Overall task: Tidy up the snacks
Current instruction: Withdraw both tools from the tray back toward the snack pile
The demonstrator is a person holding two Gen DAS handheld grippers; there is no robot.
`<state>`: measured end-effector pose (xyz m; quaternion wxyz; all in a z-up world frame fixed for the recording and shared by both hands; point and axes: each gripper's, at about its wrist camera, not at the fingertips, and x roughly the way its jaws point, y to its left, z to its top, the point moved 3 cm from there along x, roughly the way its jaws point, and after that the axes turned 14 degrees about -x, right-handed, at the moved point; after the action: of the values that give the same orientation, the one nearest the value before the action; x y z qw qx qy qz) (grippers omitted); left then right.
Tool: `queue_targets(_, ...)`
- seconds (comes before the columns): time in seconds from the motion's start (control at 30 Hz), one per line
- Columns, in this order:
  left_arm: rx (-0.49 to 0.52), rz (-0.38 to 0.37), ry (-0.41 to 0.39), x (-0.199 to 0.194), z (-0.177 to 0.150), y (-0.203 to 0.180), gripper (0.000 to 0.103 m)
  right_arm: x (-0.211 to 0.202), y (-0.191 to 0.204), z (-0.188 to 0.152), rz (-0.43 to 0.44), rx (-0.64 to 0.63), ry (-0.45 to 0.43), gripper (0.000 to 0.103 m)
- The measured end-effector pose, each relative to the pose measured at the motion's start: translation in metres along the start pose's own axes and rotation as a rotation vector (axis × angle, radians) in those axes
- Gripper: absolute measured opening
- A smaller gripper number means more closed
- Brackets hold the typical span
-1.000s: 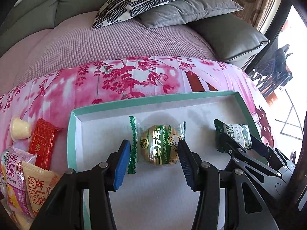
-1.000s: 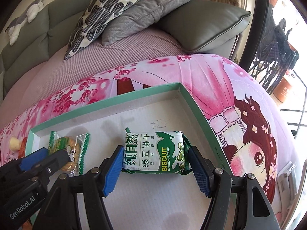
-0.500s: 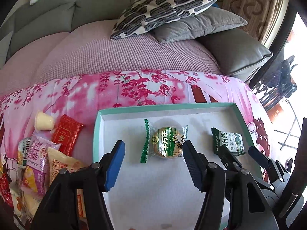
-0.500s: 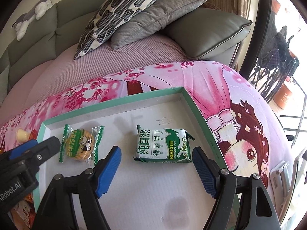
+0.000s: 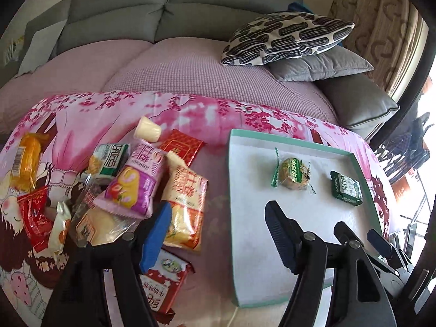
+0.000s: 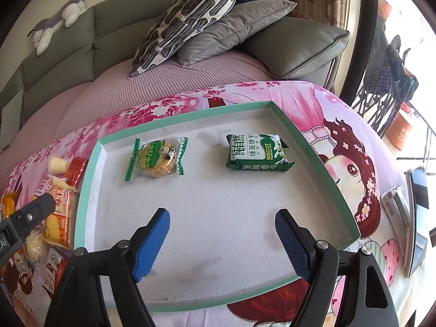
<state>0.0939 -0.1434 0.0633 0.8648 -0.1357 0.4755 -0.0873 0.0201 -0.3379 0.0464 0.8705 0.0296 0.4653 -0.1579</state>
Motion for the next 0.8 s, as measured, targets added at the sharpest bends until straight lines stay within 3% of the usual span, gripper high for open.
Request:
queue_targets(0.27,-0.073,0.065,-0.01,-0.003,-0.012,0.056,0.073,-0.003,0.011,-0.009,-0.032,-0.02,0.017,0.082)
queue_targets(0.33,-0.089,0.058,-0.019,-0.006,-0.011,0.063,0.08,-0.002,0.013,-0.011,-0.032,-0.028,0.028,0.082)
queue_targets(0.37,-0.091,0.061,-0.029,-0.008,-0.01,0.065,0.091,-0.001,0.014,-0.011,-0.032,-0.032,0.034,0.082)
queue_targets(0.47,-0.088,0.08,-0.073,-0.014,-0.007,0.072,0.093,-0.001,0.018,-0.012,-0.043,-0.036,0.032,0.083)
queue_targets(0.7,-0.077,0.119,-0.126,-0.02,-0.004,0.086,0.096,-0.005,0.03,-0.009,-0.033,-0.041,0.006,0.103)
queue_targets(0.8,-0.067,0.144,-0.154,-0.024,-0.002,0.091,0.097,-0.005,0.038,-0.007,-0.01,-0.063,-0.004,0.103)
